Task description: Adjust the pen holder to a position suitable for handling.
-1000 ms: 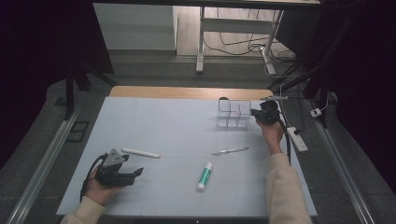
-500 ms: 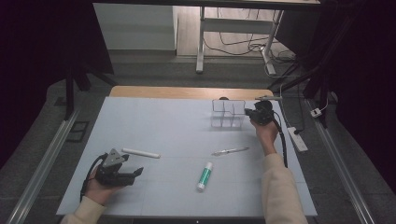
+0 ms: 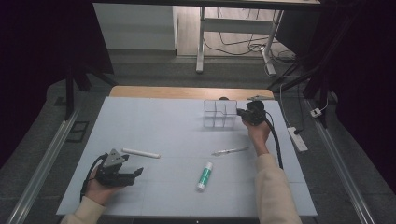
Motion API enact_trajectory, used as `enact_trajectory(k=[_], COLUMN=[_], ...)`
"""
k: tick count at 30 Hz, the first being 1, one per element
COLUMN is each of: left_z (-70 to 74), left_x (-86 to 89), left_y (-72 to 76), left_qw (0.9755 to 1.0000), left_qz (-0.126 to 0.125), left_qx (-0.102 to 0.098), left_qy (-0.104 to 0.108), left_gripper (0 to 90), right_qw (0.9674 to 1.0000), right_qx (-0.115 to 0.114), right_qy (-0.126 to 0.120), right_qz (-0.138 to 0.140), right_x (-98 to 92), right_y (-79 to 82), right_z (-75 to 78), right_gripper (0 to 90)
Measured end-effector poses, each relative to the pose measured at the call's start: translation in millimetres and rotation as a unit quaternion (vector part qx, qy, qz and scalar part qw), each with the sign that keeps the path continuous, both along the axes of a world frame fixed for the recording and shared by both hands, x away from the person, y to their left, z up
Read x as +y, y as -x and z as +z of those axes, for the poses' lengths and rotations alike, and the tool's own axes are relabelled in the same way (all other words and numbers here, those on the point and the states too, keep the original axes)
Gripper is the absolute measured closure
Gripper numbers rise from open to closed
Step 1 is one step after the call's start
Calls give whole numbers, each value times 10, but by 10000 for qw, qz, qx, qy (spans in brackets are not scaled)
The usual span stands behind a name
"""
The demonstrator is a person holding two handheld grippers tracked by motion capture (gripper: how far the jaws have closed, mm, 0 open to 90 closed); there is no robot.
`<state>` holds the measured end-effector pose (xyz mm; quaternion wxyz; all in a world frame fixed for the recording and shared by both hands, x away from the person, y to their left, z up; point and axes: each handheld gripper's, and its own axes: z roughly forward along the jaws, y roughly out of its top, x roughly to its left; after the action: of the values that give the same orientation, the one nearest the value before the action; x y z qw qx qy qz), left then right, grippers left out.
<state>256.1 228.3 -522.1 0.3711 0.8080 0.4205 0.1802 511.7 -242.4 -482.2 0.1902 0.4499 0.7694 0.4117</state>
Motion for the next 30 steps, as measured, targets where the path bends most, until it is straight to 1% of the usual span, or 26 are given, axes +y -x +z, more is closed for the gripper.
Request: enact_trajectory(k=[2, 8, 20, 23, 30], left_z=[0, 3, 1, -1, -1], left_x=[2, 13, 11, 11, 16], left_y=[-2, 3, 3, 1, 2], left_qw=[10000, 10000, 10000, 10000, 10000], left_qz=[-1, 35, 38, 33, 49], left_qx=[4, 0, 10, 15, 20], left_qy=[-1, 28, 8, -1, -6], left_gripper=[224, 226, 225, 225, 227], right_qw=[10000, 9998, 9997, 9995, 9992], right_qx=[12, 0, 4, 9, 10], right_qy=[58, 66, 95, 73, 63], right_qz=[61, 196, 236, 321, 394], right_x=[42, 165, 325, 385, 466], right_y=[2, 15, 4, 13, 13], right_z=[4, 4, 9, 0, -13], right_gripper=[890, 890, 890, 890, 890])
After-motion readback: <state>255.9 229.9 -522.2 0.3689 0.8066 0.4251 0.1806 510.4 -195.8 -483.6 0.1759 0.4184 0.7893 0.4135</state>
